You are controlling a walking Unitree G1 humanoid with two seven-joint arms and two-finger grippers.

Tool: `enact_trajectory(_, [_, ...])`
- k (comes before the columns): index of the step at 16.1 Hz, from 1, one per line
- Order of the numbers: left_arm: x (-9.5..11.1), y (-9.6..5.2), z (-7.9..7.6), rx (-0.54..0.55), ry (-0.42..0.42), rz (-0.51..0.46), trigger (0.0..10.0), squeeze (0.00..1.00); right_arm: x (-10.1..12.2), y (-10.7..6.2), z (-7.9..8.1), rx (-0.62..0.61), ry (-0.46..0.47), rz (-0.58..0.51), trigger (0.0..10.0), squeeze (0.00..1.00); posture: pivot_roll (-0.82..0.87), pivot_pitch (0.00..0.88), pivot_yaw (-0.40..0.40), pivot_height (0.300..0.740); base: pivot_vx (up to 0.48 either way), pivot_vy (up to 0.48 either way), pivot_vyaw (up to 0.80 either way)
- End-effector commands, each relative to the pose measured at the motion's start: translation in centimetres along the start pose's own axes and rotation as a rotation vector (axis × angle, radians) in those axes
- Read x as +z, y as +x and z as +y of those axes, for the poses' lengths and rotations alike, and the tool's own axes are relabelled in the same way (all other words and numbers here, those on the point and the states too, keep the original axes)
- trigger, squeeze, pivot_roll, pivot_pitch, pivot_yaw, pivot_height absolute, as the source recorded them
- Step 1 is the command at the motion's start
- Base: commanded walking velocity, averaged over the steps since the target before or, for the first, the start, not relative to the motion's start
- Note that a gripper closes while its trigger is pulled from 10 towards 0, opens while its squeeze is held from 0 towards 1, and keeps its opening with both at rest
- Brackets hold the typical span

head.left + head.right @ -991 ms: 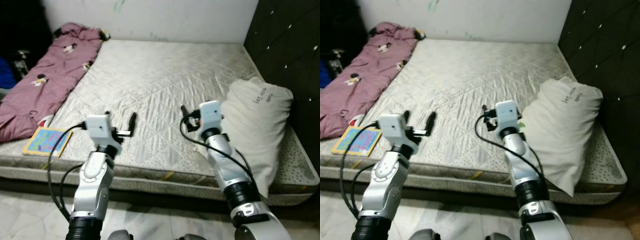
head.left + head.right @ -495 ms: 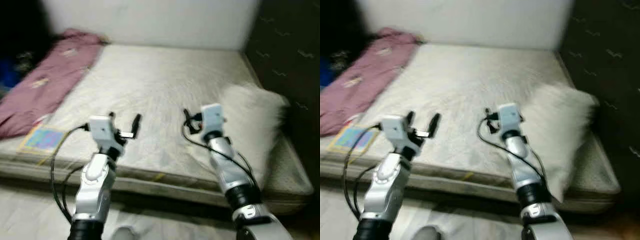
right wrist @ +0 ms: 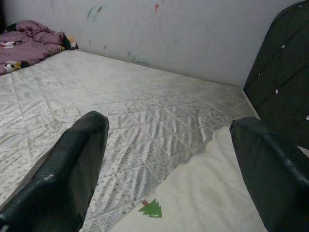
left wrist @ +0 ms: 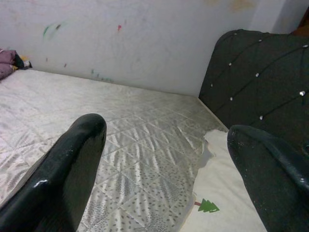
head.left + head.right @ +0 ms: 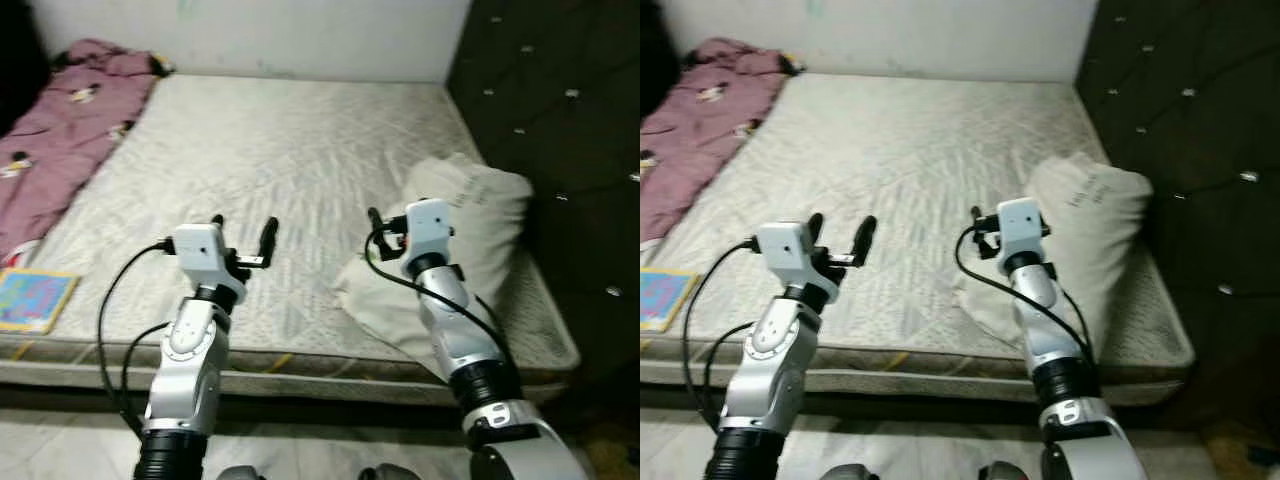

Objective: Clean up the room

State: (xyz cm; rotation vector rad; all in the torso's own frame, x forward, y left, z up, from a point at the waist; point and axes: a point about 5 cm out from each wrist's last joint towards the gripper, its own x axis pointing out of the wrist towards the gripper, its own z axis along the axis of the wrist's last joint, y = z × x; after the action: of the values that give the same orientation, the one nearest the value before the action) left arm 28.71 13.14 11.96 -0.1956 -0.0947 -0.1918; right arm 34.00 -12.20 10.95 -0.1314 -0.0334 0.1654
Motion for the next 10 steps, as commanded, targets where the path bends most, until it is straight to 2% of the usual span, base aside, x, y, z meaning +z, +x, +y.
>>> enact_trajectory(1, [-0.01, 0.03, 0.34, 0.019, 0.017, 0.003, 10.0, 0.00, 0.43, 0.25, 0.43, 0.011, 0.006, -0.013, 10.0, 0.00, 0.05, 0.000, 0.003, 0.740, 0.000, 0.000, 0.00])
enact_trajectory(4, [-0.03, 0.10, 0.36, 0.024, 0.028, 0.009, 10.0, 0.00, 0.40, 0.31, 0.49, 0.013, 0.006, -0.010, 10.0, 0.00, 0.05, 0.000, 0.001, 0.740, 0.000, 0.000, -0.67])
enact_trajectory(5, [-0.08, 0.12, 0.34, 0.022, 0.021, 0.012, 10.0, 0.00, 0.42, 0.33, 0.51, 0.014, 0.004, -0.012, 10.0, 0.00, 0.05, 0.000, 0.001, 0.740, 0.000, 0.000, 0.00])
enact_trajectory(10, [-0.12, 0.20, 0.23, 0.014, 0.015, 0.013, 10.0, 0.00, 0.44, 0.38, 0.51, 0.017, -0.002, -0.015, 10.0, 0.00, 0.05, 0.000, 0.001, 0.740, 0.000, -0.455, 0.00])
